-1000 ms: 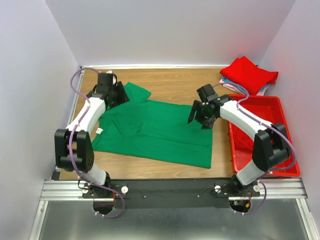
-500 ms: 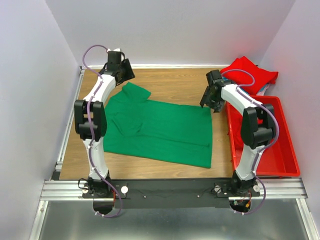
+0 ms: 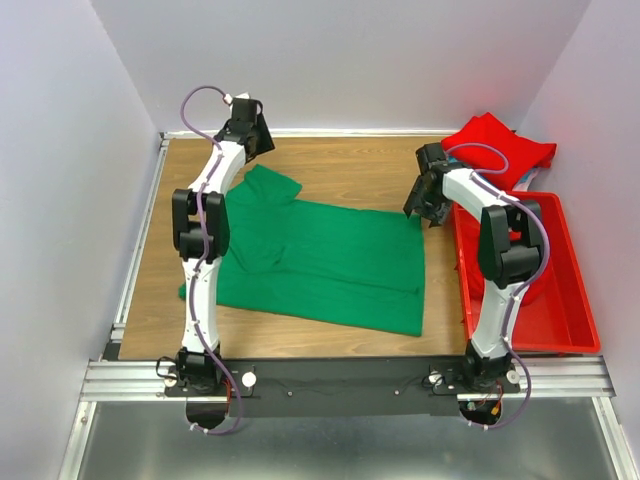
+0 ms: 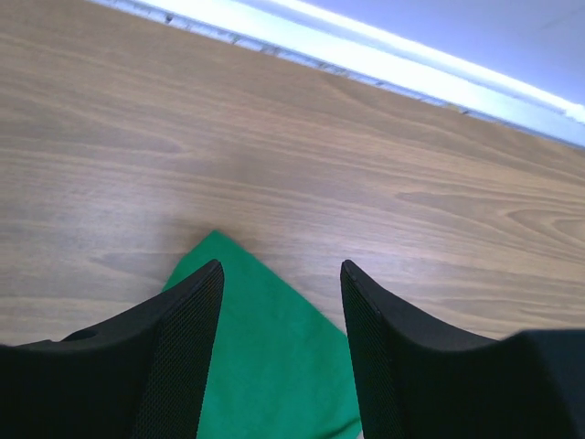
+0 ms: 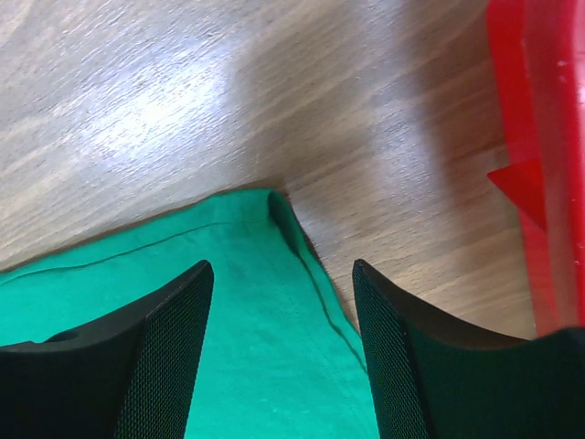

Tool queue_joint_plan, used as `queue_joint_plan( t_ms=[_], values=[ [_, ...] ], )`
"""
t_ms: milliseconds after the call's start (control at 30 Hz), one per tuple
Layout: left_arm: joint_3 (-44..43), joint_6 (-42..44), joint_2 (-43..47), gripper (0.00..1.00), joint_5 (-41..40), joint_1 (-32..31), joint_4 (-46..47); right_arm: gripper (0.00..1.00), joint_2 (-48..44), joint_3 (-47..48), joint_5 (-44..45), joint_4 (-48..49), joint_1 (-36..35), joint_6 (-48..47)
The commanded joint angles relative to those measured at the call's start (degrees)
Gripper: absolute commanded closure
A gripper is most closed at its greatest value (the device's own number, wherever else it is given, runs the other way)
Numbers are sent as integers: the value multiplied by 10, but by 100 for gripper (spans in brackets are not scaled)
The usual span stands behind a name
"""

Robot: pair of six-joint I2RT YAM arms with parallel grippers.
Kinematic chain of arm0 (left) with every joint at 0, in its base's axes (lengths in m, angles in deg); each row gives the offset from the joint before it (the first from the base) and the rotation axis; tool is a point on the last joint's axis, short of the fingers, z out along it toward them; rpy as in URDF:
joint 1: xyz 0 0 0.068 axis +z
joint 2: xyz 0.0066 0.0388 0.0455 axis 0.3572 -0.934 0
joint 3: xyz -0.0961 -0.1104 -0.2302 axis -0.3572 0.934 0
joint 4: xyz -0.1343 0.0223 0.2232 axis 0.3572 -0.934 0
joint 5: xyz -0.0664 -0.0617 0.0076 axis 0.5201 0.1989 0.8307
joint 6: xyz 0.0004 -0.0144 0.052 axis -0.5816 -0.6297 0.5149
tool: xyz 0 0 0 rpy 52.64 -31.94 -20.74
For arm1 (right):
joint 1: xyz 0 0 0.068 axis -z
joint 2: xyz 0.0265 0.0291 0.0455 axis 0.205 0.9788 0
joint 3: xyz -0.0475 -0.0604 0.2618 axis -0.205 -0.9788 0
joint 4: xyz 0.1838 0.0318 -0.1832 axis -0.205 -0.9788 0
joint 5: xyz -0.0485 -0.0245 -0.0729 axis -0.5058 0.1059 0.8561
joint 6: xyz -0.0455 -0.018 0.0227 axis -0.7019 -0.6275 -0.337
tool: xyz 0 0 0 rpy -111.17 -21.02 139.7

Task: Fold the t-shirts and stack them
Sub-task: Fold the tshirt

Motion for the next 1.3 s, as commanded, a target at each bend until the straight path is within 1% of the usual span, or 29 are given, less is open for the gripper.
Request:
queue_joint_plan(
  t_ms=[0,167,267,533,667,967,1067,1100,1133,1167,1267],
  values=[
    [-10,-4,-29,38,-44,5,-34,31,11,17,-12,14,1,3],
    [-14,2,-58,38,-52,5,-31,31,10,13,-16,17,1,8],
    [-32,5,-76,38,-60,5,-38,30,9,9,-19,18,1,12],
    [-53,2,-95,39,-90,9,-24,30,2,-1,-26,25,1,22],
    [-69,0,-116,40,-88,11,-29,30,0,-6,-28,27,1,27],
    [-73,5,-126,43,-74,12,-26,30,-4,-16,-23,28,1,37],
    [-76,6,-131,51,-61,12,-26,30,-5,-16,-18,28,1,42],
    [-81,8,-136,58,-53,11,-24,30,-3,-16,-16,28,1,45],
    [-81,9,-136,58,-52,11,-24,30,-3,-16,-14,28,1,46],
    [-81,9,-136,66,-51,11,-24,30,-2,-16,-12,28,1,46],
    [-81,14,-135,76,-45,10,-21,30,-1,-15,-5,32,1,45]
  ],
)
